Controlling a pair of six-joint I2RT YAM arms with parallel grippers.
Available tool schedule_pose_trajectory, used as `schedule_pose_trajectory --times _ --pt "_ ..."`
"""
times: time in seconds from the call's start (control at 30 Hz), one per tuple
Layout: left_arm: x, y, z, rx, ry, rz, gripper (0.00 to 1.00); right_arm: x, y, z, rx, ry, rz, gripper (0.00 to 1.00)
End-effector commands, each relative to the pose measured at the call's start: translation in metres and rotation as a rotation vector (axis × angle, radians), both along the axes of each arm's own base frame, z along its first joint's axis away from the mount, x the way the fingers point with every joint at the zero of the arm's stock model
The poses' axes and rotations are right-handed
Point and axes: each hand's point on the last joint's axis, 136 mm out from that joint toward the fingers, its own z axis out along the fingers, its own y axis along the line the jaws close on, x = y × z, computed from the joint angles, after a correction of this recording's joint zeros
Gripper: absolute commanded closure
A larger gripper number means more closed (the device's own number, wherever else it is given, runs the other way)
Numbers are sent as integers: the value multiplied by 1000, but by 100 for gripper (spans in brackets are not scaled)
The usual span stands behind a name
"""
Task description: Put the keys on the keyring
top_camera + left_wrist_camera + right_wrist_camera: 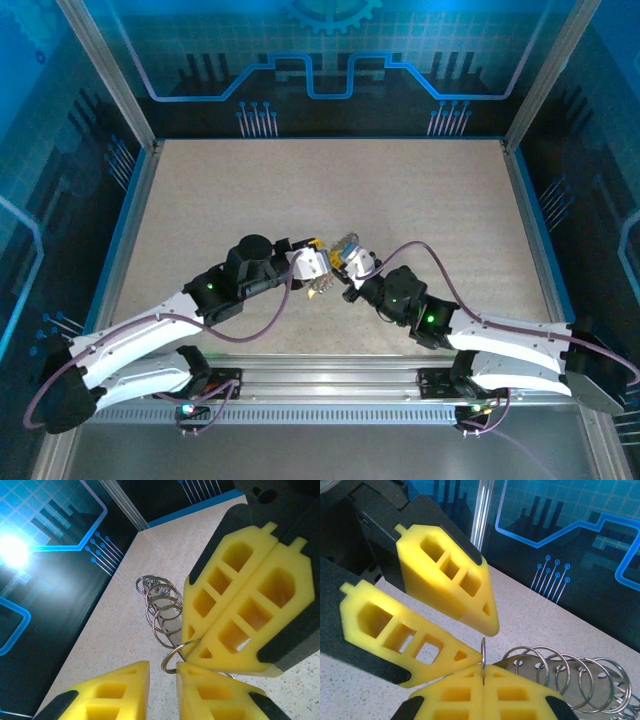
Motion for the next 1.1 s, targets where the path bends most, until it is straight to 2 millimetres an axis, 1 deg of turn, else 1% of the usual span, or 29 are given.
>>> schedule_pose_trajectory --times 0.0,0.07,0.33,0.4,0.53,0.7,0.93,1.07 --pt "-3 -10 23 -46 -40 -48 80 -9 12 27 66 -48 47 100" --pt "-5 -11 23 -47 -38 -60 85 -9 12 27 66 -46 47 100" --pt "-6 -11 23 -40 -26 -67 84 -7 10 28 58 -54 30 100" --pt "-7 -11 23 -41 -21 -70 82 -6 8 28 60 -53 16 100" --pt "-9 -11 22 -48 -5 -71 74 -1 1 27 80 -36 -17 100" --pt "-6 -6 19 -45 12 -36 74 1 -4 25 98 -20 -30 100" --pt "-16 -11 18 -39 10 -103 72 3 -7 24 119 -8 -38 100" --pt "-18 -8 16 -21 5 -105 72 5 -12 24 130 -2 -47 100"
